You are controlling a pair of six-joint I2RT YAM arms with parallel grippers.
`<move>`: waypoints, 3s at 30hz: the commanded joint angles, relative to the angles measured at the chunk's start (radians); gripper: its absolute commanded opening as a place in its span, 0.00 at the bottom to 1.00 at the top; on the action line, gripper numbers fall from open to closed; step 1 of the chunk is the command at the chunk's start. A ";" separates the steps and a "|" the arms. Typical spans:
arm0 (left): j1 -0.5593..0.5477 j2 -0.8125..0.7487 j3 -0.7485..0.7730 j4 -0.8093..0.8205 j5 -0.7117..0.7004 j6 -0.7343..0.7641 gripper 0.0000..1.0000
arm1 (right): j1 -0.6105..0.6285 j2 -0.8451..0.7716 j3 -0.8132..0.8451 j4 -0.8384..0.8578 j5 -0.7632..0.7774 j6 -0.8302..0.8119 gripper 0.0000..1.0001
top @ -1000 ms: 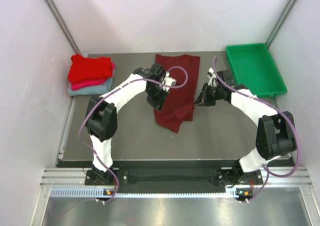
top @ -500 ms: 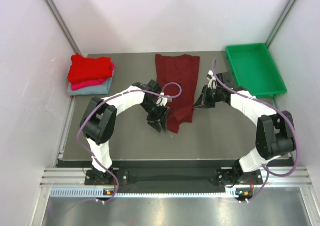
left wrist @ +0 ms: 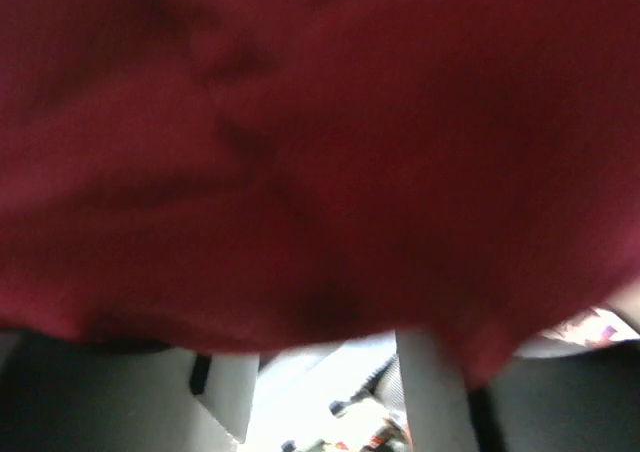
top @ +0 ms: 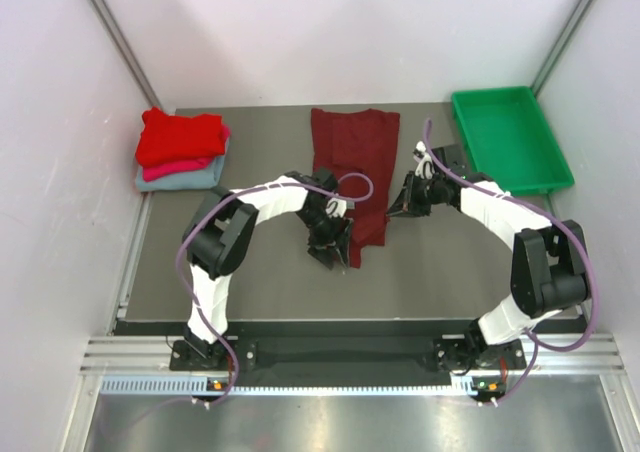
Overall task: Fold and stack the t-shirts
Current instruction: Fold the tshirt
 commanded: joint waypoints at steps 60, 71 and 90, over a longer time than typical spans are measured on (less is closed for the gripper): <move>-0.381 -0.122 -0.016 0.272 -0.644 0.720 0.50 | -0.053 0.003 -0.019 0.054 0.006 -0.038 0.00; -0.381 -0.090 -0.017 0.242 -0.596 0.716 0.50 | -0.053 0.008 -0.020 0.058 0.005 -0.035 0.00; -0.378 -0.140 -0.017 0.167 -0.570 0.680 0.00 | -0.059 -0.016 -0.027 0.064 0.009 -0.037 0.00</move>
